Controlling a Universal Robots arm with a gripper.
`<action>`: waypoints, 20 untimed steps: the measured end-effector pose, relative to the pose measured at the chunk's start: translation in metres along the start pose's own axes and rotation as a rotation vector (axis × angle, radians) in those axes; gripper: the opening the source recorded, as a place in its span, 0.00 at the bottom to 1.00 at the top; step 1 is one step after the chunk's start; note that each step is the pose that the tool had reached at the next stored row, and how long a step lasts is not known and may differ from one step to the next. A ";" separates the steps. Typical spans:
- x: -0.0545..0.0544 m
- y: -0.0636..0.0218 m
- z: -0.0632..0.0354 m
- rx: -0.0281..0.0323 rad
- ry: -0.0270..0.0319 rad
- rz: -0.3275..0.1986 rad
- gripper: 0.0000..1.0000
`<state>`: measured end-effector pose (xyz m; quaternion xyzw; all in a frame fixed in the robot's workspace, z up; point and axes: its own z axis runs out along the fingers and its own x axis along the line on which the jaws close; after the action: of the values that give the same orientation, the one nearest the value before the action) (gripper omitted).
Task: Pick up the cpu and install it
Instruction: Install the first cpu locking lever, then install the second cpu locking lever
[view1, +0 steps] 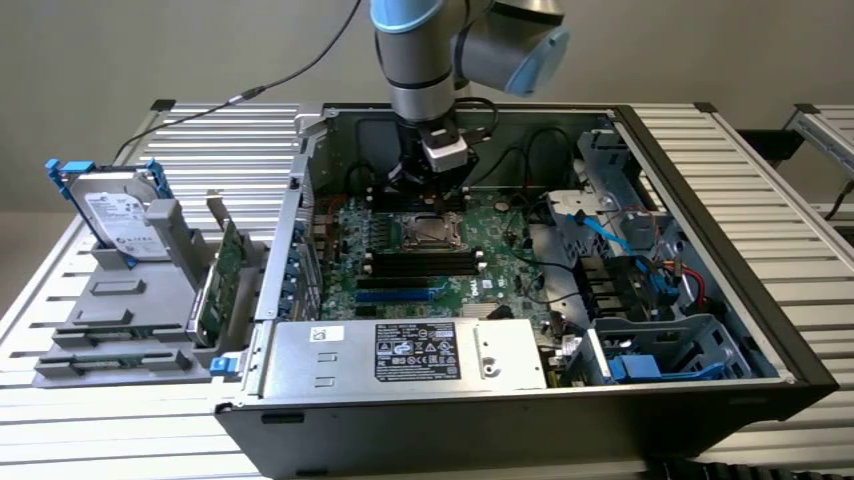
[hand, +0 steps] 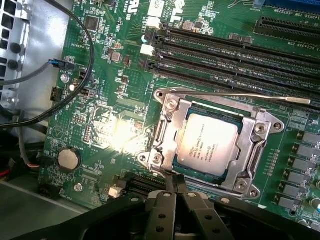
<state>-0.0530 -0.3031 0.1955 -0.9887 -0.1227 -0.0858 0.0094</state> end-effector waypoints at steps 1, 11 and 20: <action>0.000 0.0001 0.0001 0.0004 0.0001 -0.001 0.11; 0.001 0.0004 0.0004 0.0159 0.0039 0.000 0.11; 0.003 0.0003 -0.0038 0.0240 0.0001 0.001 0.11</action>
<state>-0.0509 -0.3029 0.1997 -0.9886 -0.1232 -0.0843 0.0213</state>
